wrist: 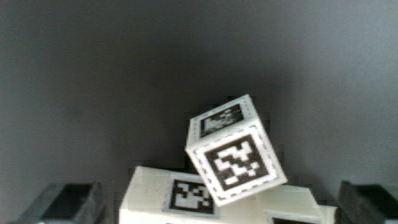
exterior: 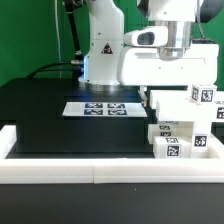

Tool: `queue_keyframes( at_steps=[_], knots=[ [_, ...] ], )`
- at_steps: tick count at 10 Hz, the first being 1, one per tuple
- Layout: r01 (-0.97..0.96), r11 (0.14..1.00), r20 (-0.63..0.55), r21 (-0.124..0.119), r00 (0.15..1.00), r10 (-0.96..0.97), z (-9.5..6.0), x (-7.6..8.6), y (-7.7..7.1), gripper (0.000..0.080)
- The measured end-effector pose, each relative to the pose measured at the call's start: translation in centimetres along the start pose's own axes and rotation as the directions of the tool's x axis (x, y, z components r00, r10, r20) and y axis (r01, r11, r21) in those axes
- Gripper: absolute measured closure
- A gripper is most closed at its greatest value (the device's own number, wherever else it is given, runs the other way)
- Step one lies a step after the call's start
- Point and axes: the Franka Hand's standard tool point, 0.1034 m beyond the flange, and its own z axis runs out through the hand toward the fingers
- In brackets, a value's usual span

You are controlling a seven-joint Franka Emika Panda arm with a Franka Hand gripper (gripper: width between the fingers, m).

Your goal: Assemble chair

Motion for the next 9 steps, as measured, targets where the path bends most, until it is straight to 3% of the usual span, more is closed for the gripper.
queue_keyframes(
  at_steps=[4, 9],
  knots=[
    [-0.002, 1.000, -0.013, 0.000, 1.000, 0.002, -0.2, 2.0, 0.0, 0.0151],
    [-0.022, 1.000, -0.034, -0.008, 0.999, 0.021, -0.1, 4.5, 1.1, 0.0151]
  ],
)
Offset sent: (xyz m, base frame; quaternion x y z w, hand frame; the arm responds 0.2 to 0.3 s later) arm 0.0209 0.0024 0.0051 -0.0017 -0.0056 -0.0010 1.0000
